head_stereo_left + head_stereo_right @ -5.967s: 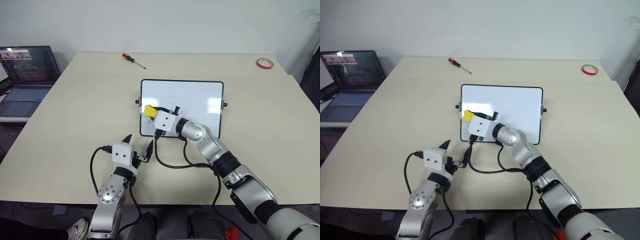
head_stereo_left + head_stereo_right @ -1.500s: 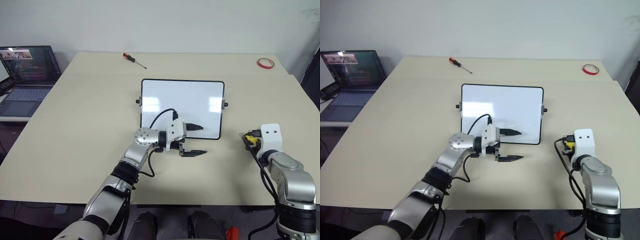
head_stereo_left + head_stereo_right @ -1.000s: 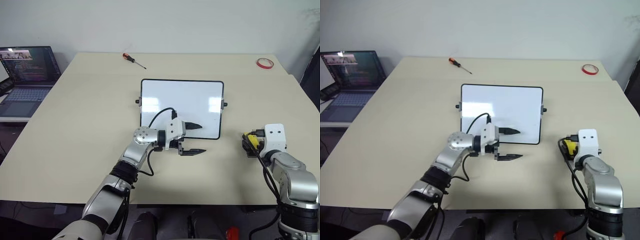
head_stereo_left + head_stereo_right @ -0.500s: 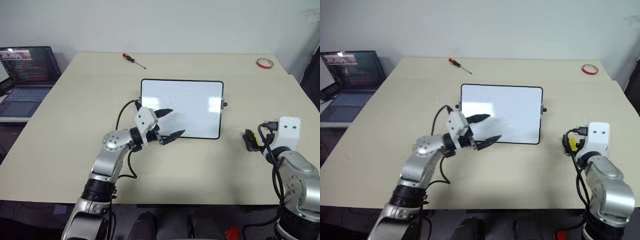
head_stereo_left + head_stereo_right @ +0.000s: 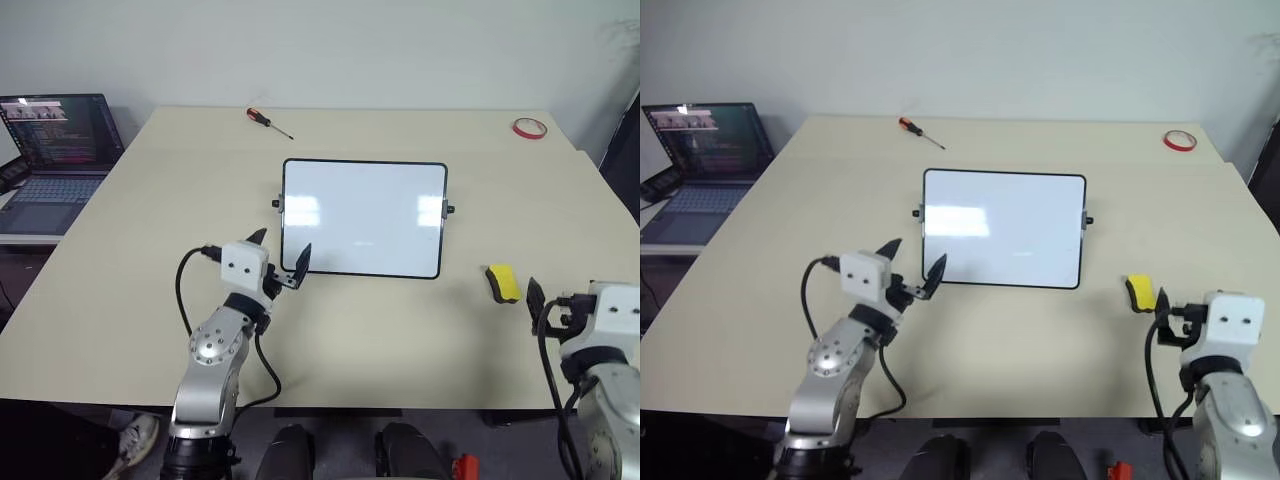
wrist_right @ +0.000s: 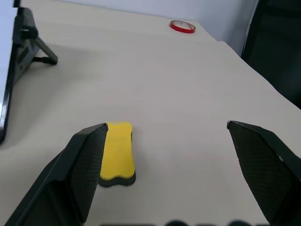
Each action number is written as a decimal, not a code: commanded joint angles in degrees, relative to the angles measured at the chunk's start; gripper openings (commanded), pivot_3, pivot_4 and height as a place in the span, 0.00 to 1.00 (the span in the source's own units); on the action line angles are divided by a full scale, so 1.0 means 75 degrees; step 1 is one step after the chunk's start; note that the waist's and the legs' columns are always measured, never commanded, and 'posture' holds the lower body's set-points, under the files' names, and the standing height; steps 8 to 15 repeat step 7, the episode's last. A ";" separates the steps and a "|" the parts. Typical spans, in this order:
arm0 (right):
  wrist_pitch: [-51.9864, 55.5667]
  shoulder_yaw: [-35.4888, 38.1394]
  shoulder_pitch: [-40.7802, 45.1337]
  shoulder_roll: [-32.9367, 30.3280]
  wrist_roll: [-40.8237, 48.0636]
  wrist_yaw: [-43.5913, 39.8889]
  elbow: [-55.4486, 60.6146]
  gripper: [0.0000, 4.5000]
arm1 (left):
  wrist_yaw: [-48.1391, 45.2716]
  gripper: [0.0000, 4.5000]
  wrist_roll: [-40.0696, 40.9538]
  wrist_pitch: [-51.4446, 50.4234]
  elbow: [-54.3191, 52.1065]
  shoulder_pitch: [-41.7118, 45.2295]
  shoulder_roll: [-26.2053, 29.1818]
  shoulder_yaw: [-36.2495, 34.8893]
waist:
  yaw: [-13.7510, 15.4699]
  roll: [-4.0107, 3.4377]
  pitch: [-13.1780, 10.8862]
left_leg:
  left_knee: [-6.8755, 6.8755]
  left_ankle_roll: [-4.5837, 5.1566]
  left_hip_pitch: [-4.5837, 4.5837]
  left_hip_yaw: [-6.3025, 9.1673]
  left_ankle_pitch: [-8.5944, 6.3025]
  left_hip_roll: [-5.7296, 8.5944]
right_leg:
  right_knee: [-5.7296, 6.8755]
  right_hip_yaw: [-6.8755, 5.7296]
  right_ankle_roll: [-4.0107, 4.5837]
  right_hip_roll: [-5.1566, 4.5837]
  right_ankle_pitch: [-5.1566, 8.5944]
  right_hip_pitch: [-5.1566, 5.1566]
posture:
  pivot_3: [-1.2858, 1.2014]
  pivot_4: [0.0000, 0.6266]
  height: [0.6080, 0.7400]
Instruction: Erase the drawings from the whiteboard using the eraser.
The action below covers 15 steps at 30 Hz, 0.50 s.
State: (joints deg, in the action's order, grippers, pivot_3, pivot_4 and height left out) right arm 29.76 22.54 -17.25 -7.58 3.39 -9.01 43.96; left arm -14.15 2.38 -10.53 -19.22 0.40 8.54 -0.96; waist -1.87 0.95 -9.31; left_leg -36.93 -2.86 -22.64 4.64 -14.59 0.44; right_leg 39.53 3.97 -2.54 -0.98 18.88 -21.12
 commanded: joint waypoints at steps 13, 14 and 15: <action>-0.1859 -0.0627 -0.0688 0.0462 -0.0304 0.0403 -0.0337 0.99 | 0.1272 1.00 -0.1125 0.1054 -0.0774 -0.1173 -0.0066 -0.0222 | 0.0015 0.0009 0.0003 | -0.0002 -0.0001 0.0002 0.0002 0.0000 0.0000 | -0.0004 0.0001 0.0000 -0.0001 0.0000 0.0004 | 0.52 0.24 1.00; -0.1859 -0.0627 -0.0688 0.0462 -0.0304 0.0403 -0.0337 0.99 | 0.1272 1.00 -0.1125 0.1054 -0.0774 -0.1173 -0.0066 -0.0222 | 0.0015 0.0009 0.0003 | -0.0002 -0.0001 0.0002 0.0002 0.0000 0.0000 | -0.0004 0.0001 0.0000 -0.0001 0.0000 0.0004 | 0.52 0.24 1.00; -0.1859 -0.0627 -0.0688 0.0462 -0.0304 0.0403 -0.0337 0.99 | 0.1272 1.00 -0.1125 0.1054 -0.0774 -0.1173 -0.0066 -0.0222 | 0.0015 0.0009 0.0003 | -0.0002 -0.0001 0.0002 0.0002 0.0000 0.0000 | -0.0004 0.0001 0.0000 -0.0001 0.0000 0.0004 | 0.52 0.24 1.00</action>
